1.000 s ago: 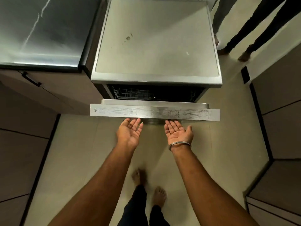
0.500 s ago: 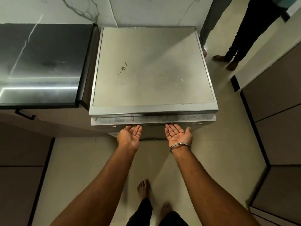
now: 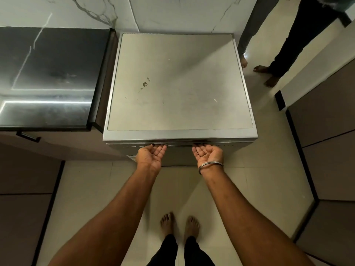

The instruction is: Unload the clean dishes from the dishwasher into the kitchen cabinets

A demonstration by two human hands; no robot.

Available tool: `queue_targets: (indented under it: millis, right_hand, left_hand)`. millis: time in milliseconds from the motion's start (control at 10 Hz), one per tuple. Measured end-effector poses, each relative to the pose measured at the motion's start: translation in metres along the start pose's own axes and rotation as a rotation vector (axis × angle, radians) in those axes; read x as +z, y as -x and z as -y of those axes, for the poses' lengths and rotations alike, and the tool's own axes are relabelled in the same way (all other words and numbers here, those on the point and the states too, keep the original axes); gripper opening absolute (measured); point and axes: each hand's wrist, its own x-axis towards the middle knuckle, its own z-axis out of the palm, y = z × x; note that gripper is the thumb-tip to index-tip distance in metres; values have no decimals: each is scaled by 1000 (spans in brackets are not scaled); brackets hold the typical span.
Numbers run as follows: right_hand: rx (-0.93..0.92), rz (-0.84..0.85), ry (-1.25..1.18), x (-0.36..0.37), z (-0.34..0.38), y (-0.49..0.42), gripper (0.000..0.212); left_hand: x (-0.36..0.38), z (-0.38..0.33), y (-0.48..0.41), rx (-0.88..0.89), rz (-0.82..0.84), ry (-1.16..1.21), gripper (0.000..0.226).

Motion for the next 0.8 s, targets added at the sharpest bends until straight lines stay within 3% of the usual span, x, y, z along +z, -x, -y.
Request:
queue_targets:
  millis: [200,400,600,800]
  right_hand:
    - [14,9,20,-4,3,7,64]
    - [18,51,-5,-7,0,13,58]
    - [10,134,118,-7,0,38,46]
    - [-130,292,261,6,22,91,42]
  left_hand:
    - [1,-1,10,-19,28,-19,23]
    - [9,3,33,7,4,-12,50]
    - [4,5,69,78,68,-88,27]
    - [7,-7,121,217,96,-111,29]
